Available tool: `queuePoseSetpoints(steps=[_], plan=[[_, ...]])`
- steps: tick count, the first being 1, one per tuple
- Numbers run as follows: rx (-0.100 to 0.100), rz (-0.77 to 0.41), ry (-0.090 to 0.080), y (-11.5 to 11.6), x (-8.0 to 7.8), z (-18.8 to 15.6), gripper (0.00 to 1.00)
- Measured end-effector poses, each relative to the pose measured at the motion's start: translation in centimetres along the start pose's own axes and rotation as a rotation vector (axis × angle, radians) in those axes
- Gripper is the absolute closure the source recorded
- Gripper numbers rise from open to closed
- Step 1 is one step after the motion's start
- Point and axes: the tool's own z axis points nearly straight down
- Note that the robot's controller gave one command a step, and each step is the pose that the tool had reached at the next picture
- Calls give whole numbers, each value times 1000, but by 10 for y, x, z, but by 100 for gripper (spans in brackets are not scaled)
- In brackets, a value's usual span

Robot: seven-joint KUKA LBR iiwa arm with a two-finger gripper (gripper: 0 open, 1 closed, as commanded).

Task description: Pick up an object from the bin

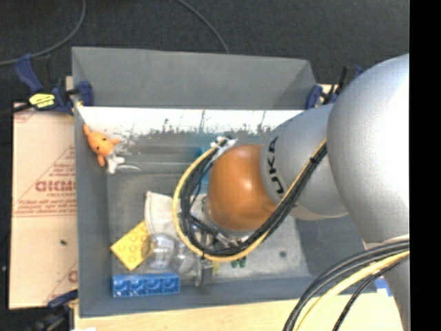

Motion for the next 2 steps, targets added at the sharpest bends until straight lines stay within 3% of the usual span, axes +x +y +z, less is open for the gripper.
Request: queuePoseSetpoints(steps=[1, 2], plan=[[0, 35, 3, -21, 16, -5, 0], [1, -87, -5, -15, 5, 11, 0]])
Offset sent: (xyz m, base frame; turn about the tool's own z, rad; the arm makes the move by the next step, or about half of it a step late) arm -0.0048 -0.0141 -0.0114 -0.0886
